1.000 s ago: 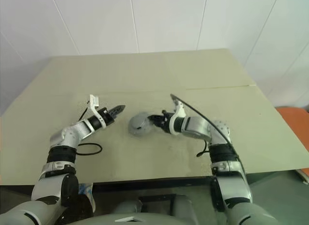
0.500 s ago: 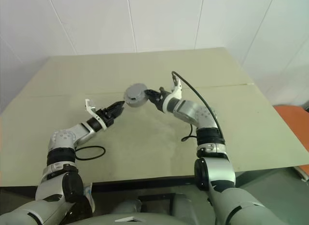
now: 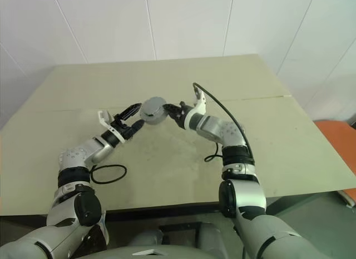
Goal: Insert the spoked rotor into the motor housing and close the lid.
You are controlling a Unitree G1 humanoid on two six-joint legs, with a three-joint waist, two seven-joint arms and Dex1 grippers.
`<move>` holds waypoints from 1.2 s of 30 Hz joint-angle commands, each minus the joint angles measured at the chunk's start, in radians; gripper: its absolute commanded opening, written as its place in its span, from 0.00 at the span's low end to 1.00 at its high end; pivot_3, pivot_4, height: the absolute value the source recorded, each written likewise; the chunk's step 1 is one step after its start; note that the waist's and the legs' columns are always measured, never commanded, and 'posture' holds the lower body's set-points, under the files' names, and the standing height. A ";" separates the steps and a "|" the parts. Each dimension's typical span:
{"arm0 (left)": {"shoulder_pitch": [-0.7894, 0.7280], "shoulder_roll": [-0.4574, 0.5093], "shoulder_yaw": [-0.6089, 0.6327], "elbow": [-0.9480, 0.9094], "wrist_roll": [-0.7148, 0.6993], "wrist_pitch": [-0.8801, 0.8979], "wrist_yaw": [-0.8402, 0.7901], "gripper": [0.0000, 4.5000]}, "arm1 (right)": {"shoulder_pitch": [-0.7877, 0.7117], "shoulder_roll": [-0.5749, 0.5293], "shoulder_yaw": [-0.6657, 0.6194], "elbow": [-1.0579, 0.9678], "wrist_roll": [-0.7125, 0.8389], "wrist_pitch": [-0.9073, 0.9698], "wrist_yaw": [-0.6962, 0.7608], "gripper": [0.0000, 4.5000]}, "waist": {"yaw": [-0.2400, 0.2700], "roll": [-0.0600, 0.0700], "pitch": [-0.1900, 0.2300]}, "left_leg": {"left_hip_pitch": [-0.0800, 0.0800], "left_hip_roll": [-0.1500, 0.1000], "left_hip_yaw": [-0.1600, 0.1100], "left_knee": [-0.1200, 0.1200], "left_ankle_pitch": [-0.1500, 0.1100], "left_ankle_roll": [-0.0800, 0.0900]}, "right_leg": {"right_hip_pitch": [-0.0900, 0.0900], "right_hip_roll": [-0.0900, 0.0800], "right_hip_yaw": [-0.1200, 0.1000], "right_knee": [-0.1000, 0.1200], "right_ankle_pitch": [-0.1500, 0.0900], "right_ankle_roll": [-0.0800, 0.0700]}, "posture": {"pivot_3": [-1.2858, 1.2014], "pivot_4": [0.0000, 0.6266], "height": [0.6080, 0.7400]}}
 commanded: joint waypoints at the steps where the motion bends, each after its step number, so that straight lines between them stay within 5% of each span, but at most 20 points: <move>1: -0.012 0.012 -0.022 -0.017 -0.008 0.016 -0.004 0.99 | -0.049 0.020 -0.030 -0.024 -0.001 0.003 0.046 0.28 | 0.000 0.000 0.000 | 0.000 0.000 0.000 0.000 0.000 0.000 | 0.000 0.000 0.000 0.001 0.000 0.000 | 0.52 0.00 1.00; 7: -0.005 0.006 -0.085 -0.064 0.022 -0.054 -0.081 0.99 | -0.048 0.035 -0.047 -0.026 -0.031 0.014 0.055 0.28 | 0.001 0.000 0.000 | 0.001 0.000 0.000 0.001 0.001 -0.002 | -0.001 0.000 0.000 0.005 0.001 -0.001 | 0.52 0.00 1.00; 16: -0.004 -0.010 -0.111 -0.055 0.009 -0.108 -0.173 0.51 | -0.048 0.045 -0.055 -0.041 -0.062 0.060 0.098 0.28 | 0.000 0.000 0.000 | 0.001 0.000 0.000 0.003 0.003 -0.004 | -0.003 0.000 0.001 0.010 0.001 -0.002 | 0.52 0.00 1.00; 30: 0.047 -0.013 -0.116 -0.149 -0.099 0.012 -0.273 0.48 | 0.005 0.117 0.021 -0.166 -0.198 -0.019 0.209 0.28 | -0.001 -0.001 0.000 | 0.002 0.000 0.000 0.004 0.003 -0.005 | -0.003 0.001 0.001 0.012 0.001 -0.002 | 0.52 0.00 1.00; 36: 0.043 -0.017 -0.120 -0.107 -0.073 0.008 -0.239 0.48 | 0.005 0.126 0.012 -0.133 -0.211 -0.002 0.249 0.71 | 0.000 -0.001 -0.001 | 0.002 0.000 0.000 0.004 0.003 -0.005 | -0.003 0.001 0.001 0.012 0.001 -0.002 | 0.52 0.00 1.00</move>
